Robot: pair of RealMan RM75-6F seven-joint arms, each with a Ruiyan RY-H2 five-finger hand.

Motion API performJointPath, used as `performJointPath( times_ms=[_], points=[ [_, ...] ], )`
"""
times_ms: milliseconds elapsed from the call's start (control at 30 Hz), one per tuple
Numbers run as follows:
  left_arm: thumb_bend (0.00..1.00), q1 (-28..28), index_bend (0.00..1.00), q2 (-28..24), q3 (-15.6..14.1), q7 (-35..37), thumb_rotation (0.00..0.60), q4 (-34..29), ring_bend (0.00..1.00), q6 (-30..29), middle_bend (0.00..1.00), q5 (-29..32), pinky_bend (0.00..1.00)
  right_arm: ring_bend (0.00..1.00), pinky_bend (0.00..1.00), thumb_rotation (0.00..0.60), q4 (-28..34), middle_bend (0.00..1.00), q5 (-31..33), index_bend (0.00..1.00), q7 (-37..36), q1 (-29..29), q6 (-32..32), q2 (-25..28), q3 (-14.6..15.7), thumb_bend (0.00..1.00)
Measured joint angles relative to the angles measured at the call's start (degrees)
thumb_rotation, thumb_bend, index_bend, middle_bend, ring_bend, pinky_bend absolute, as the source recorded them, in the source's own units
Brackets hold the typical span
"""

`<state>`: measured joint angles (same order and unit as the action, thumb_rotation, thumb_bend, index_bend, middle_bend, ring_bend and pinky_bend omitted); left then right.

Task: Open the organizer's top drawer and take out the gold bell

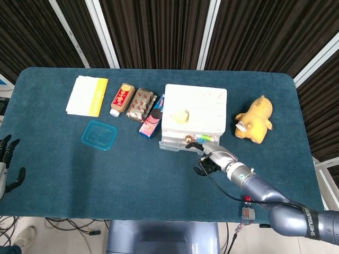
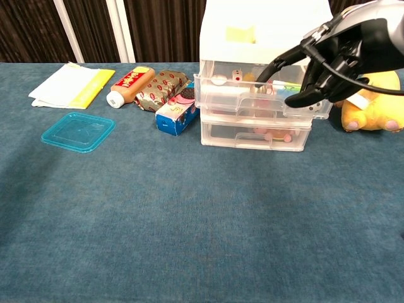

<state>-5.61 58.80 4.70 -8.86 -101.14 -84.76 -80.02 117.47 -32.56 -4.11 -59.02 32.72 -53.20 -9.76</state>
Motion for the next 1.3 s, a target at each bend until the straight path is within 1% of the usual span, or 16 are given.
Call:
performJointPath(
  times_ms=[300,500,700,1300],
  points=[
    [0.42,0.0,0.07,-0.1,0.1,0.2,0.6,0.1,0.0,0.2,0.01,0.3,0.0,1.0,1.0,0.6,0.3,0.99,3.5,0.2,2.3,-3.3,1.4,-1.4,2.0,0.47],
    [0.42,0.0,0.07,-0.1,0.1,0.3,0.6,0.0,0.0,0.0,0.01,0.3,0.0,1.0,1.0,0.6,1.5,0.99,4.0,0.2,2.7,-4.0,1.5,-0.9,2.4,0.47],
    [0.42,0.0,0.07,-0.1,0.2,0.3,0.6,0.0,0.0,0.1,0.01,0.3,0.0,1.0,1.0,0.6,1.6,0.99,3.7,0.2,2.4,-4.2,0.5,-0.4,2.8,0.47],
    [0.42,0.0,0.07,-0.1,0.2,0.3,0.6,0.1,0.0,0.1,0.01,0.5,0.0,1.0,1.0,0.6,2.3,0.99,1.1,0.21,0.4,-3.8,-2.1,1.6,2.6,0.47]
  ],
)
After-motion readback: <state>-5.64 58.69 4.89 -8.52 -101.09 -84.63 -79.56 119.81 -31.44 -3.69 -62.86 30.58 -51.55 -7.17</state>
